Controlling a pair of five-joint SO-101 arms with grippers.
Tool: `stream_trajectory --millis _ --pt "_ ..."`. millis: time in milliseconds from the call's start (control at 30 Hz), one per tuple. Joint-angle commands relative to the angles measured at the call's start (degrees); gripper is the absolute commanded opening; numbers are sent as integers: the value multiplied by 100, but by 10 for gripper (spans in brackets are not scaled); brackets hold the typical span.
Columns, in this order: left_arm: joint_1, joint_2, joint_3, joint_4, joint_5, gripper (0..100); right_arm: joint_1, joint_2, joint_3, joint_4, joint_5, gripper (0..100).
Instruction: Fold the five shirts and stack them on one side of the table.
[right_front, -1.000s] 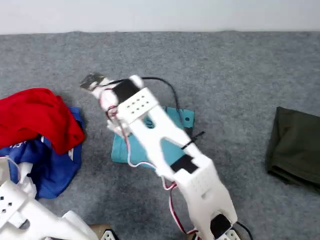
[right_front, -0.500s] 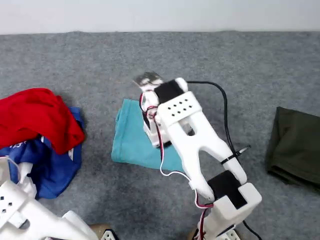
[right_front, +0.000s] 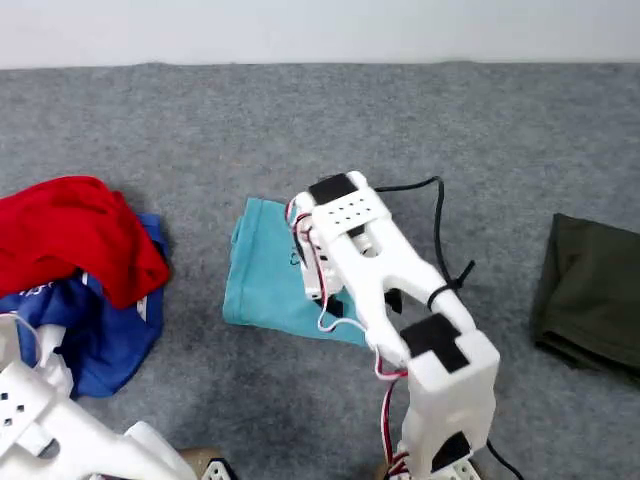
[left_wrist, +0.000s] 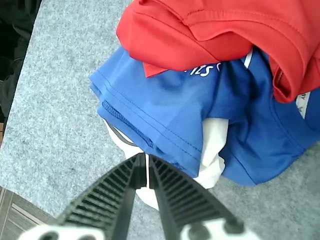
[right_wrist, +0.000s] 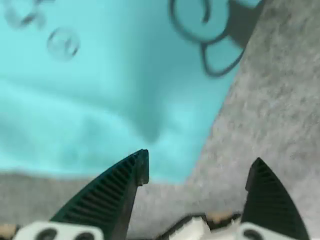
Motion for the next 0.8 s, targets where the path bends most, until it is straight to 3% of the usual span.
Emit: stream_trajectory --millis 0,233,333,433,533,767 --pt "-9 -123 -233 -141 44 15 119 259 -26 -295 -62 318" --pt "0 -123 -242 -132 44 15 -40 1200 -35 -505 -70 307" --pt "0 -123 -242 -114 44 15 -13 1411 -35 -453 -35 194" --pt "0 -123 -242 -114 44 15 4 1508 -35 -435 149 9" --pt "0 -123 -242 -123 44 15 4 1481 -35 -426 396 47" --pt "0 -123 -242 -105 44 15 356 1279 -35 -180 598 10"
